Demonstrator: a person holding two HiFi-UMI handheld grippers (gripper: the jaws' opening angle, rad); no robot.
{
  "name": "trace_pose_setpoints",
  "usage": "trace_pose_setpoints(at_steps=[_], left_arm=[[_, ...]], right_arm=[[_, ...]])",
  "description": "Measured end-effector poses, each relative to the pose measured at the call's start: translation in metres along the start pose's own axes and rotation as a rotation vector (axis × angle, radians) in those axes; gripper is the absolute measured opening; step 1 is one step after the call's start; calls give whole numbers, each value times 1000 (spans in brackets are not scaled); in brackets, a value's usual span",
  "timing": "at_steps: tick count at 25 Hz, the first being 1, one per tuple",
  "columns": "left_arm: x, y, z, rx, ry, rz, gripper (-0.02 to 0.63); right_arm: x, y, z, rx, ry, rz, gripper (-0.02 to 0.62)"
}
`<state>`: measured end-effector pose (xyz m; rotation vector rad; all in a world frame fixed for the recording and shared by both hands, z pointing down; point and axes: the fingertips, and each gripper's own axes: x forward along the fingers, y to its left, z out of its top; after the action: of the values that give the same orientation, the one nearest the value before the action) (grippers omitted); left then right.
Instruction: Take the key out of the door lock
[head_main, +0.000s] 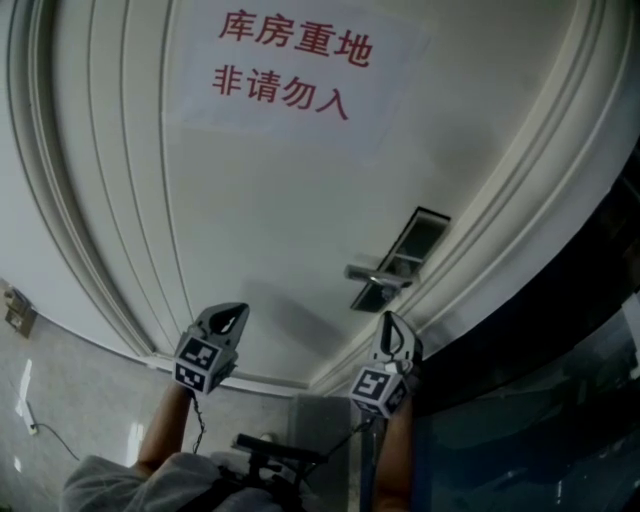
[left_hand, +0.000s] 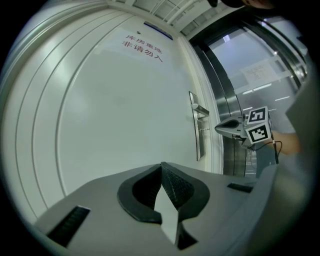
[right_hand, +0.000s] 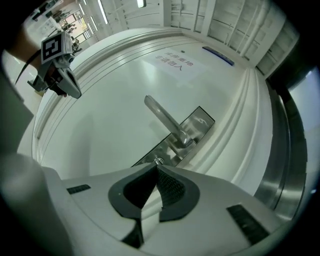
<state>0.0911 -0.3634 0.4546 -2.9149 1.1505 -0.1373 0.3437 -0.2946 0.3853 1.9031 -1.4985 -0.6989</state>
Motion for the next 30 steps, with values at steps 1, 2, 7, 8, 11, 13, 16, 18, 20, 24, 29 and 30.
trace_pose_setpoints(at_steps=[1,2,7,8,11,13,16,18,20,24,29,30], left_arm=[[-1,2,0,-2,0,4,-8],[-2,4,-1,-5,1,8,-8],[-4,13,0,-12,1,24,-8],[-3,14,1,-14,1,25,-8],[-2,14,0,-20,-1,22,-8],[0,13,-1,-19,1,20,-8],[2,13,-3,-26,4,17,-8],[2,14,-3,-29,4,19,-8],[3,15,-3,-34,3,21,-8],[4,17,-4,-45,0,27,-8],[3,20,-5,-57,-3,36,-8],[4,20,-5,-62,-6,34,-8]], right_arm=[[2,-1,0,-19,-1,-6,14],[4,-1,0,-41,1,-7,14],[10,-4,6,-141,7,-3,14],[11,-3,6,-162,8,-1,23],[16,-1,3,-221,19,6,72],[20,0,0,-252,30,10,93],[27,0,-6,-282,52,15,139],[31,1,-8,-300,64,17,161],[36,1,-10,-322,68,14,167],[43,1,-10,-349,66,13,167],[49,1,-6,-392,59,25,167],[50,2,-7,-401,62,33,167]])
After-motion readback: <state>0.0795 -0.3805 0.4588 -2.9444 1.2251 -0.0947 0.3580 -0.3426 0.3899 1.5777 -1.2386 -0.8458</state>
